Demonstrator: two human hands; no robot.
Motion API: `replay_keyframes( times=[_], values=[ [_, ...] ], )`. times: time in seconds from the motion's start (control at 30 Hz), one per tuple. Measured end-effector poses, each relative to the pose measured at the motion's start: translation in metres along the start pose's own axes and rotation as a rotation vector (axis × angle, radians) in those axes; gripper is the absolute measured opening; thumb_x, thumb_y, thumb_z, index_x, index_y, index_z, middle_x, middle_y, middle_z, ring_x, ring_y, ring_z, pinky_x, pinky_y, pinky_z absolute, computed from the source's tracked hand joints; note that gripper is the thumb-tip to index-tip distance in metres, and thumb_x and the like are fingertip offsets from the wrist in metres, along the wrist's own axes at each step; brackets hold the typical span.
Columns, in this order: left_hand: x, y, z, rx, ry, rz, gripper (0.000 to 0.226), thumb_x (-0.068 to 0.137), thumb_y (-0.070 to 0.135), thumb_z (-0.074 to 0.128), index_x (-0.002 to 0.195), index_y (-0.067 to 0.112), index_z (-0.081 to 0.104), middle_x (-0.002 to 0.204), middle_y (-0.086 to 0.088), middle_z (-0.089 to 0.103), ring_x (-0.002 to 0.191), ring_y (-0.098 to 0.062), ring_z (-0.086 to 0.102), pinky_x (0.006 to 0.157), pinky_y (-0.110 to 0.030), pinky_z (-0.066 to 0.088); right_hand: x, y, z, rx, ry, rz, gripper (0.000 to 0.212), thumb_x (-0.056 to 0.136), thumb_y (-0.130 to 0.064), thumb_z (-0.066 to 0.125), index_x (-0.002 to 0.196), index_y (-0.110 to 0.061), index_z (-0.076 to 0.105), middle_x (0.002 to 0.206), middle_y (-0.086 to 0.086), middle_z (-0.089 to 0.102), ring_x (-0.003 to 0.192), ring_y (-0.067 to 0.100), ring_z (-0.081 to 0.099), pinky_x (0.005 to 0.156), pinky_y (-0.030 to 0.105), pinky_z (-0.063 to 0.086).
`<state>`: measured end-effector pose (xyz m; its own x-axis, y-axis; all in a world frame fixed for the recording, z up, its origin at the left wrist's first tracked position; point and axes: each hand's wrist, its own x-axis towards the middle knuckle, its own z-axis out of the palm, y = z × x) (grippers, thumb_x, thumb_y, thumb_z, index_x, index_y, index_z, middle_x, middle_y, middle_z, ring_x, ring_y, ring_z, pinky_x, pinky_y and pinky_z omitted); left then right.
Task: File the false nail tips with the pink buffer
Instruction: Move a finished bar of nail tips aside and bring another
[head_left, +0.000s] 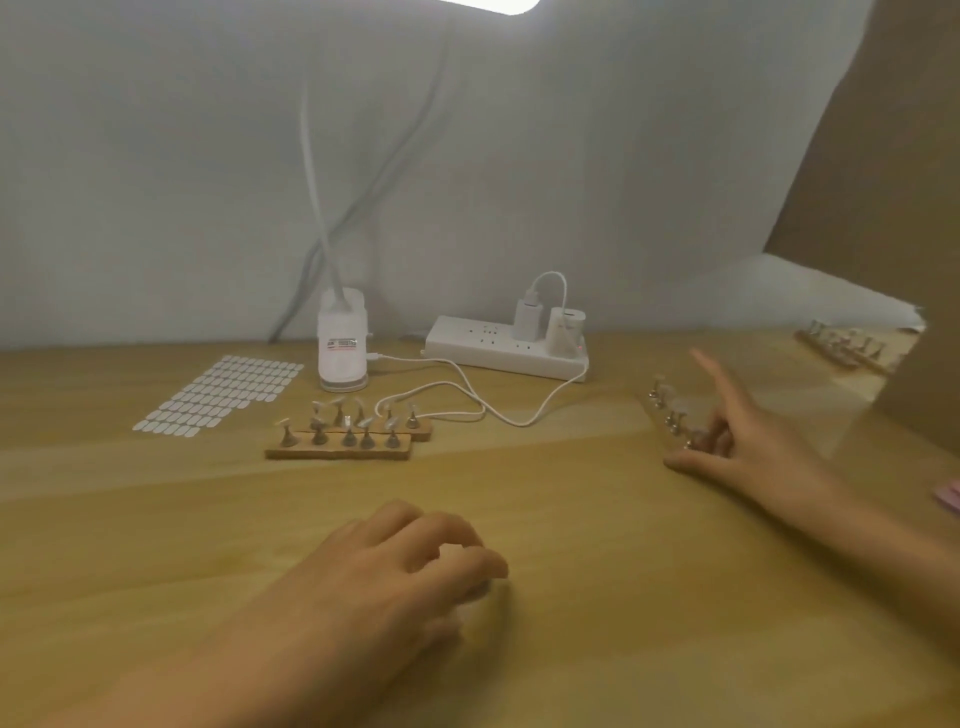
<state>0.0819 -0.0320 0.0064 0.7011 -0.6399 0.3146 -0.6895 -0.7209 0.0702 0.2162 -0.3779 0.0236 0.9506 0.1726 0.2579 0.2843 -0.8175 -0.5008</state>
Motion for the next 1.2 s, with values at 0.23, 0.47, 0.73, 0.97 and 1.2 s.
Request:
replay_keyframes(
  times=[0.23, 0.47, 0.73, 0.97, 1.2],
  values=[
    [0.048, -0.011, 0.012, -0.196, 0.040, -0.029, 0.019, 0.106, 0.033, 0.049, 0.124, 0.036, 0.054, 0.127, 0.018, 0.048, 0.116, -0.004, 0.041, 0.093, -0.025, 0.044, 0.004, -0.011, 0.014, 0.120, -0.079, -0.229, 0.104, 0.083, -0.015, 0.081, 0.148, -0.057, 0.012, 0.110, -0.014, 0.069, 0.096, -0.001, 0.063, 0.084, 0.013, 0.050],
    [0.093, -0.006, 0.024, -0.087, -0.032, -0.069, 0.029, 0.106, 0.034, 0.045, 0.135, 0.031, 0.048, 0.138, 0.013, 0.041, 0.119, -0.014, 0.038, 0.097, -0.031, 0.039, 0.010, -0.024, 0.021, -0.036, -0.170, -0.438, 0.086, 0.095, -0.012, 0.068, 0.154, -0.049, 0.018, 0.126, -0.019, 0.062, 0.120, -0.005, 0.054, 0.101, 0.012, 0.042],
    [0.111, -0.002, 0.034, -0.084, -0.024, -0.057, 0.035, 0.109, 0.039, 0.028, 0.140, 0.032, 0.044, 0.141, 0.015, 0.038, 0.117, -0.014, 0.035, 0.097, -0.030, 0.038, 0.020, -0.032, 0.019, -0.410, -0.063, -0.677, 0.069, 0.094, -0.011, 0.067, 0.155, -0.027, 0.038, 0.102, -0.006, 0.063, 0.089, 0.020, 0.059, 0.070, 0.040, 0.056],
    [0.124, 0.000, 0.040, -0.088, -0.047, -0.052, 0.041, 0.107, 0.044, 0.021, 0.142, 0.037, 0.041, 0.145, 0.022, 0.036, 0.120, -0.013, 0.034, 0.091, -0.016, 0.027, 0.051, -0.013, 0.026, -0.555, 0.141, -0.735, 0.089, 0.073, 0.002, 0.075, 0.150, -0.029, 0.042, 0.115, -0.004, 0.066, 0.097, 0.022, 0.053, 0.082, 0.039, 0.052],
    [0.130, -0.001, 0.043, -0.079, -0.049, -0.063, 0.046, 0.100, 0.047, 0.016, 0.132, 0.034, 0.046, 0.134, 0.018, 0.042, 0.112, -0.013, 0.036, 0.091, -0.030, 0.042, 0.102, -0.023, 0.019, -0.441, -0.271, -0.419, 0.094, 0.089, -0.018, 0.063, 0.154, -0.054, 0.007, 0.086, -0.022, 0.053, 0.086, -0.003, 0.044, 0.108, 0.029, 0.019]
  ],
)
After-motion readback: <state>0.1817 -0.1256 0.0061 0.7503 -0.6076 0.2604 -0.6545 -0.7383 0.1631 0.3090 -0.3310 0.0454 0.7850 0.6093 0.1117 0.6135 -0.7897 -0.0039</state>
